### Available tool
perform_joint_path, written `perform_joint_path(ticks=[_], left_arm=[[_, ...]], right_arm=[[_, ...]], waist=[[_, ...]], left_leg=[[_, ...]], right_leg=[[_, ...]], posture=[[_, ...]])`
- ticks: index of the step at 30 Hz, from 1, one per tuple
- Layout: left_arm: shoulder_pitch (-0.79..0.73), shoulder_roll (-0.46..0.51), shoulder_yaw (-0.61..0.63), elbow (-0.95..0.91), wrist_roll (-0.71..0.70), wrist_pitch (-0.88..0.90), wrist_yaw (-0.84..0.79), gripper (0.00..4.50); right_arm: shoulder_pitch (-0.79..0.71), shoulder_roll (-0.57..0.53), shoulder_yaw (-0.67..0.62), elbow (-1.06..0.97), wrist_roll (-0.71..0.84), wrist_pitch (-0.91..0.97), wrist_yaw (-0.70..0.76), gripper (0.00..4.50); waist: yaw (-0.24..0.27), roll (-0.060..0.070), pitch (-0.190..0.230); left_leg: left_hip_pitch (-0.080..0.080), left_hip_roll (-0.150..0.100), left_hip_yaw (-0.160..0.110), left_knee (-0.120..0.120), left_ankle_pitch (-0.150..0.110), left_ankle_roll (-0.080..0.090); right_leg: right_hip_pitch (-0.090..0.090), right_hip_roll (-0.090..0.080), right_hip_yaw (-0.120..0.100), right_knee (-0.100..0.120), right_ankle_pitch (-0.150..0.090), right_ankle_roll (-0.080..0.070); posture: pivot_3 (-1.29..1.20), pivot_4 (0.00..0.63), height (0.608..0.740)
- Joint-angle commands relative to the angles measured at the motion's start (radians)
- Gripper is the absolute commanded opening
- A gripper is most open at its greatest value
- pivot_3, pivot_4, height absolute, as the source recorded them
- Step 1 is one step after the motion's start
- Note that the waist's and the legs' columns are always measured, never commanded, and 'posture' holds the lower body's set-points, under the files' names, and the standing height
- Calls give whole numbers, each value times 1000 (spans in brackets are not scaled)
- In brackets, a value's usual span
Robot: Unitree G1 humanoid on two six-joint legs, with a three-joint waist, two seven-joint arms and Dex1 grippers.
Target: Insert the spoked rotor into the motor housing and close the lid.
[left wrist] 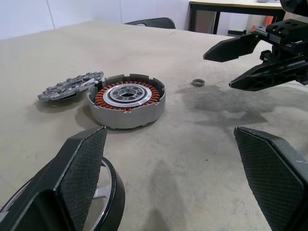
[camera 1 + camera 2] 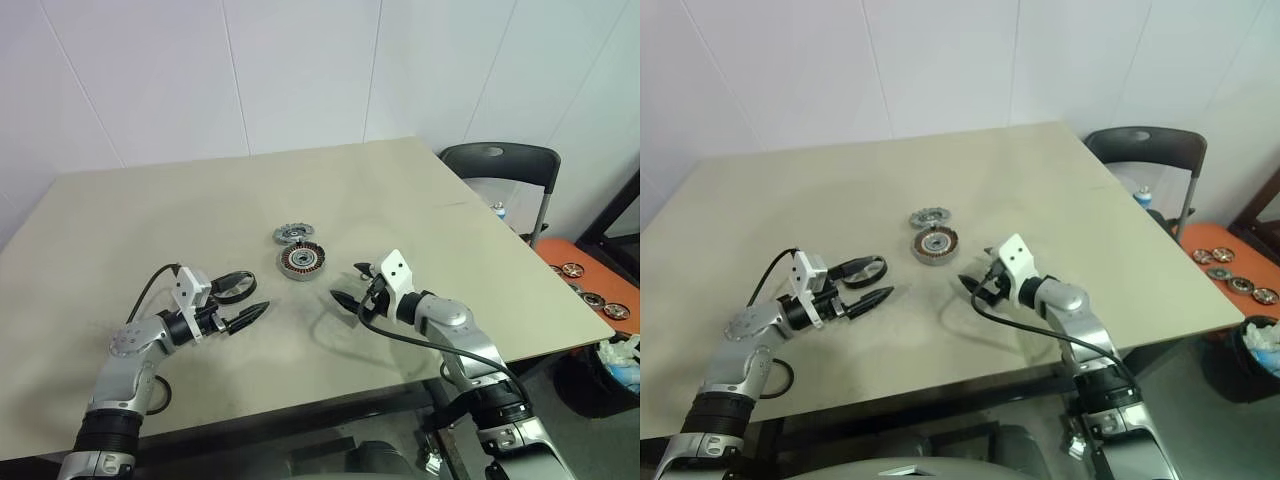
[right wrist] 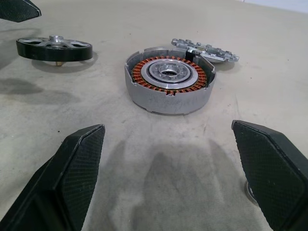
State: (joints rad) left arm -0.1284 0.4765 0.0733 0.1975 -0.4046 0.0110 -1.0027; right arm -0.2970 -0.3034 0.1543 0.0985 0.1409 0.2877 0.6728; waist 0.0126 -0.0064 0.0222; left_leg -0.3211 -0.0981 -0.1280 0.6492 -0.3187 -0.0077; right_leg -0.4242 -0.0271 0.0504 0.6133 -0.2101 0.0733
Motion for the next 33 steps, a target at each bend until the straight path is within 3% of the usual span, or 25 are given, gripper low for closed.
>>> perform_joint_path(ticks=[1,23,33], left_arm=[[-19,5,23,-2,-7,-21,-7,4500],[-16,-17,5,-16,-3,-18,1,4500],[-49,-33,-35,-40,5,30,-2,4500]], right_arm=[[-26,7,-1,-35,4,-8,-4,4428],[-15,31,19,-58,4,23,-15,4428],[10,-20,-26,-76,18,30,-17,4428]], waist=[[0,0,0],[0,0,0],[1,0,0]], left_leg=[[0,0,0,0,0,0],[0,0,0,0,0,0],[0,0,0,0,0,0]], right_leg=[[0,0,0,0,0,0],[0,0,0,0,0,0],[0,0,0,0,0,0]], posture=[[0,0,740],[0,0,740],[0,0,740]])
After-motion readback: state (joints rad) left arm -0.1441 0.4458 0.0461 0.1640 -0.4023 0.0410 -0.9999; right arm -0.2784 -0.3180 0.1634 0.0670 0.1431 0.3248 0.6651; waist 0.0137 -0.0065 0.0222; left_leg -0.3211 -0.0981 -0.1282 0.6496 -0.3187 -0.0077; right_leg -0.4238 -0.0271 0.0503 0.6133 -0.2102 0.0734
